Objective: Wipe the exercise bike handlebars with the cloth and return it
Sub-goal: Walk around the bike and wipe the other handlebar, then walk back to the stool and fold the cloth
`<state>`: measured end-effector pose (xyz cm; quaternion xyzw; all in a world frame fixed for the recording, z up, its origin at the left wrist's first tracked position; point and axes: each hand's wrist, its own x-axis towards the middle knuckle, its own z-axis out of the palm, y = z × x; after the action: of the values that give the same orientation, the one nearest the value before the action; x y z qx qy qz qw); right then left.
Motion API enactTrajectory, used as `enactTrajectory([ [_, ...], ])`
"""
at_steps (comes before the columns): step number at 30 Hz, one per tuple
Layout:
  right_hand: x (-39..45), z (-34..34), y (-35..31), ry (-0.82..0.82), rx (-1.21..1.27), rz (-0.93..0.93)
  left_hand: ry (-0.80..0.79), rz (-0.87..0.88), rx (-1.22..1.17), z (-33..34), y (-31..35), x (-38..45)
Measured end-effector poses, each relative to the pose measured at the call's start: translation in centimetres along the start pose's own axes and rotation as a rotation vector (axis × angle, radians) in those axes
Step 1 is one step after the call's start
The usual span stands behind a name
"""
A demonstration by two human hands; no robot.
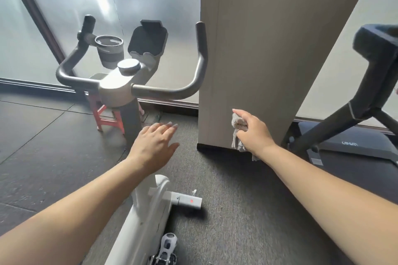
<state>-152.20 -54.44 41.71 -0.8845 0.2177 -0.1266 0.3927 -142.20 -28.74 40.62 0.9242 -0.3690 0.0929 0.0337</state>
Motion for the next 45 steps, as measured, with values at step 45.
enactTrajectory([
  [45, -39.2, -6.7, 4.7, 0.061, -0.175, 0.216, -0.291, 0.042, 0.024, -2.5, 18.8, -33.2],
])
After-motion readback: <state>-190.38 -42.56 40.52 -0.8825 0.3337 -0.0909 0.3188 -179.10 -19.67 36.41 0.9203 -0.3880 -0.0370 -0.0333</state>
